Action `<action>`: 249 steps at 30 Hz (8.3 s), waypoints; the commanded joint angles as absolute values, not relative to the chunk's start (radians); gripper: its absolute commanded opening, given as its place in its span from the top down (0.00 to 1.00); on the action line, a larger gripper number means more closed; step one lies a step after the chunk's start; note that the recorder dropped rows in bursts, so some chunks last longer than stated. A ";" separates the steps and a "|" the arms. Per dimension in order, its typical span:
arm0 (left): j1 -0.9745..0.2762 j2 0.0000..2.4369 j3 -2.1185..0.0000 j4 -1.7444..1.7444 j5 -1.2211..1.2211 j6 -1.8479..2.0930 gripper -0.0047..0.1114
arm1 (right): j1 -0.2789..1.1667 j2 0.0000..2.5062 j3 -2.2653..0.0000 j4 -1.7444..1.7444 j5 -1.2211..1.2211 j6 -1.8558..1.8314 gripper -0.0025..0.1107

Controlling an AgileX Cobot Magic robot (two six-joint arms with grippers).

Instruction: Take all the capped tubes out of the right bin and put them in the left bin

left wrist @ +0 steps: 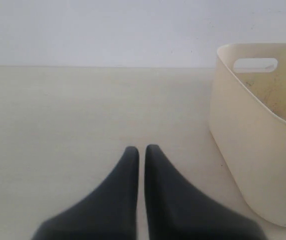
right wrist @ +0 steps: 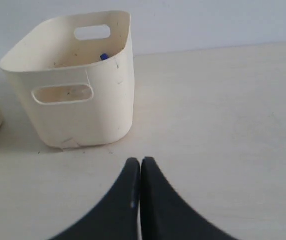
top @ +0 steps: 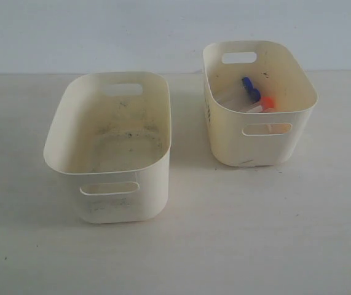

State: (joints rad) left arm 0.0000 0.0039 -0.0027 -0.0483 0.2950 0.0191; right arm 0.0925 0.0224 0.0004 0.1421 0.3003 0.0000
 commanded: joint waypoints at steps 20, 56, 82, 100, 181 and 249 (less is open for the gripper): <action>-0.004 0.000 0.000 -0.057 0.296 0.017 0.92 | 0.089 0.023 -0.017 0.168 -0.698 0.226 0.98; -0.004 0.000 0.000 -0.057 0.296 0.017 0.92 | 0.243 0.686 -0.627 0.121 0.885 -0.010 0.98; -0.004 0.000 0.000 -0.057 0.296 0.017 0.92 | 0.329 1.597 -1.336 0.337 0.613 0.195 0.59; -0.004 0.000 0.000 -0.057 0.296 0.017 0.92 | 0.329 1.977 -1.504 0.545 0.432 0.722 0.59; -0.004 0.000 0.000 -0.057 0.296 0.017 0.92 | 0.346 2.275 -1.528 0.389 0.189 0.896 0.33; -0.004 0.000 0.000 -0.057 0.296 0.017 0.92 | 0.347 2.138 -1.657 0.000 0.660 0.505 0.98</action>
